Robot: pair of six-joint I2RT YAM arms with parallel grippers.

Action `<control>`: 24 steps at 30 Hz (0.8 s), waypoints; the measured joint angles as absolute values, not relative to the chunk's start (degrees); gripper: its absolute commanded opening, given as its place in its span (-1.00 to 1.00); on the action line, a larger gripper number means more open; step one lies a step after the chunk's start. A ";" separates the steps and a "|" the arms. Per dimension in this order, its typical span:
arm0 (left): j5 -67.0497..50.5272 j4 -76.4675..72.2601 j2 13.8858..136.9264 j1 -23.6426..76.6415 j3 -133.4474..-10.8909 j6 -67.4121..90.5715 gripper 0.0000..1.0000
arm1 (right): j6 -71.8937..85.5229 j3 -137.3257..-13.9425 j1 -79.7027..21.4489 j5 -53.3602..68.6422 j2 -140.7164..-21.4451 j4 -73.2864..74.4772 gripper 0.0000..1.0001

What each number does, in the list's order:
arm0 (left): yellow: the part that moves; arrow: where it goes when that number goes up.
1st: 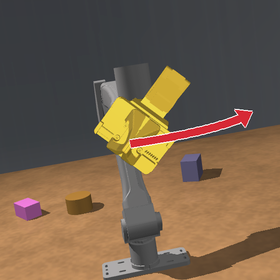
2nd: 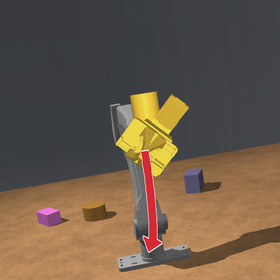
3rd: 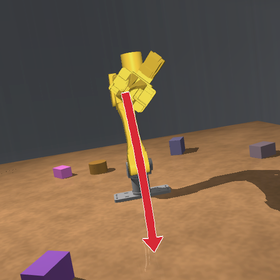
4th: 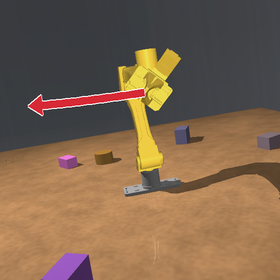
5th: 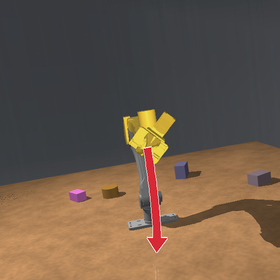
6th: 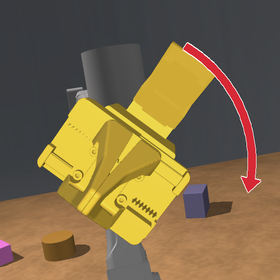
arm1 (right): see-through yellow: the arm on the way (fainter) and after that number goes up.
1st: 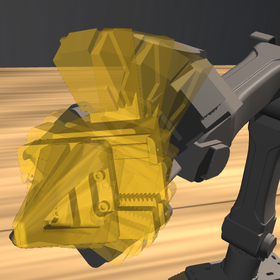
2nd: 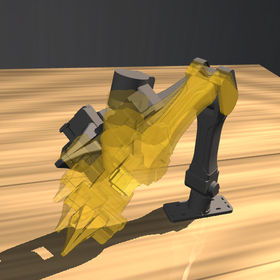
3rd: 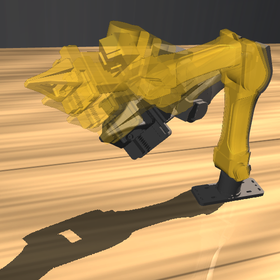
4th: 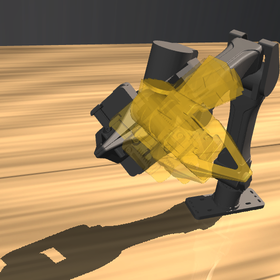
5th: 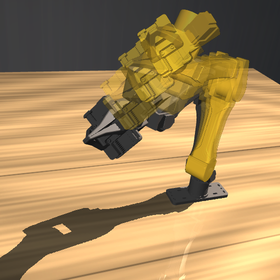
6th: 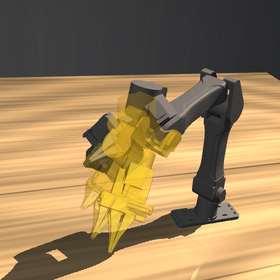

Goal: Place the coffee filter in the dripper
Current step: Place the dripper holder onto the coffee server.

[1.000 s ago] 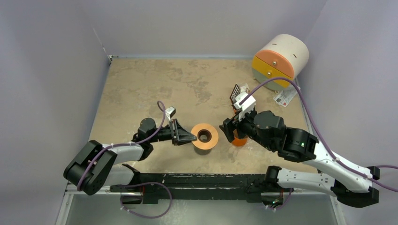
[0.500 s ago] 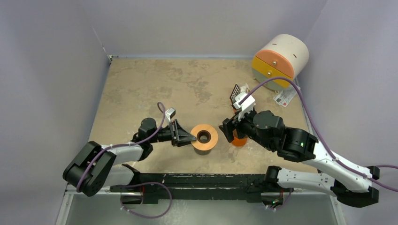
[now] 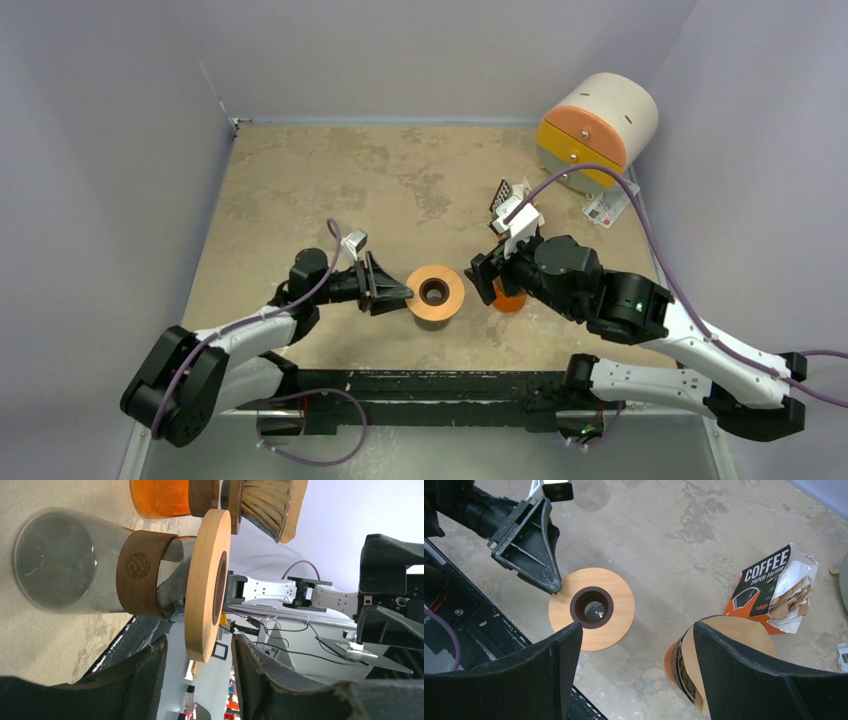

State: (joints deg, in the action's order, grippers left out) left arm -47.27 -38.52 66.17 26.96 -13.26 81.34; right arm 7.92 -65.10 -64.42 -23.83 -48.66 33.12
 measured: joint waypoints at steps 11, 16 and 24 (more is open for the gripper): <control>-47.05 -8.34 56.23 23.05 -23.99 70.26 0.05 | 7.86 -65.10 -64.45 -23.86 -48.80 33.17 0.70; -44.03 10.57 55.51 21.45 -34.24 61.36 0.05 | 7.51 -65.10 -64.42 -25.23 -48.80 33.17 0.72; -30.76 34.28 58.63 20.95 -55.86 47.24 0.05 | 8.23 -65.10 -64.42 -29.91 -50.89 33.34 0.76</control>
State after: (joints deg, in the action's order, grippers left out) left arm -30.76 34.28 58.63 20.95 -55.86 47.24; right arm 8.23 -65.10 -64.42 -29.91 -50.89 33.34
